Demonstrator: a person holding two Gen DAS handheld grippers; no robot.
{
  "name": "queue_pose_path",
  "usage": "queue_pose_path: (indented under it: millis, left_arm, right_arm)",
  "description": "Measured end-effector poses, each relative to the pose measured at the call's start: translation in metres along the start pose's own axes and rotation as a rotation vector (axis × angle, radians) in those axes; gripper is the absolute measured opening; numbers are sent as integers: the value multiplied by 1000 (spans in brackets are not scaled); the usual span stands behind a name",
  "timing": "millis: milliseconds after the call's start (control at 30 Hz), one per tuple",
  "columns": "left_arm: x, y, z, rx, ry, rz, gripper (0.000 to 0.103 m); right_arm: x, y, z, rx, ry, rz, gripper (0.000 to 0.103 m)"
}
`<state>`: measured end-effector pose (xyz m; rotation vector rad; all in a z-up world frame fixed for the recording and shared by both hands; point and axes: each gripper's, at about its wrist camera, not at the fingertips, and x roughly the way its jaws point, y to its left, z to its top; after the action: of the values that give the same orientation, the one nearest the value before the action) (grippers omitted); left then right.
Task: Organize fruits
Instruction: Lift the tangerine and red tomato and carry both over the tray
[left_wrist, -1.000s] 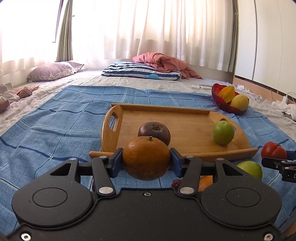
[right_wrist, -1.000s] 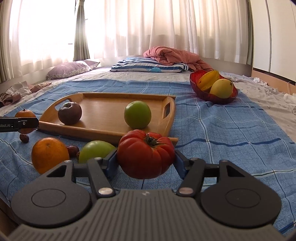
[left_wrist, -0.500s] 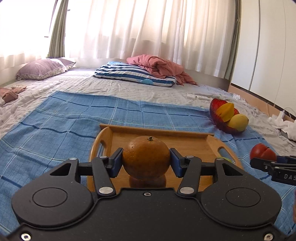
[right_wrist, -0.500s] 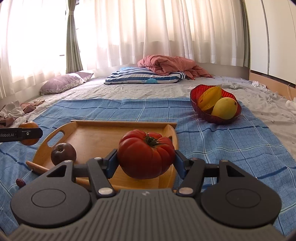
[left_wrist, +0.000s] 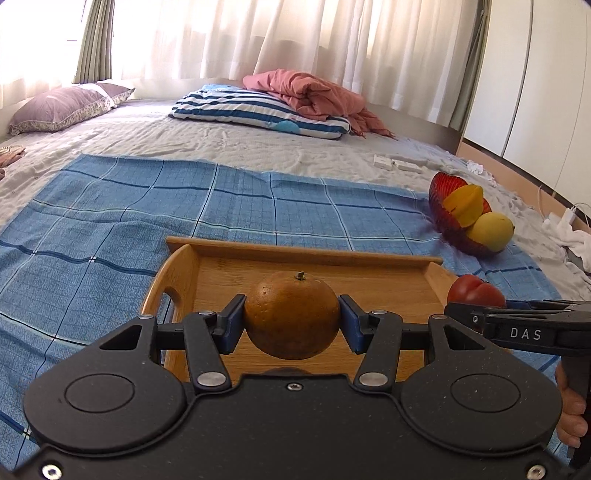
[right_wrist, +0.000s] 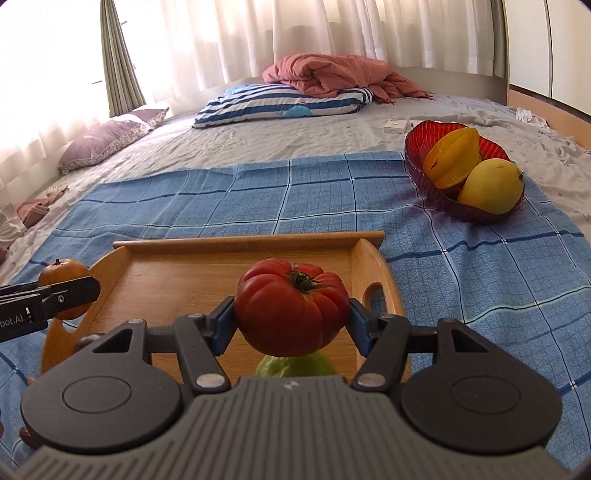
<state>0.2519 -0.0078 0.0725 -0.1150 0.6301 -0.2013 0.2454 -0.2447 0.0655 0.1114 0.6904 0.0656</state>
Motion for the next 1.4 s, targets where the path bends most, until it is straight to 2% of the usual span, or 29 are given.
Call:
queue_pose_path:
  millis: [133, 400, 700, 1167, 1400]
  left_arm:
    - [22, 5, -3, -4, 31, 29, 51]
    - [48, 9, -6, -1, 71, 57, 51]
    - [62, 11, -9, -5, 96, 71, 51]
    - [70, 5, -14, 30, 98, 82, 51]
    - [71, 5, -14, 30, 96, 82, 51]
  right_arm:
    - [22, 11, 2, -32, 41, -30, 65]
    - [42, 29, 3, -125, 57, -90, 65]
    - [62, 27, 2, -114, 86, -144, 65]
    - [70, 20, -1, -92, 102, -141, 65]
    - [73, 22, 0, -120, 124, -143, 66]
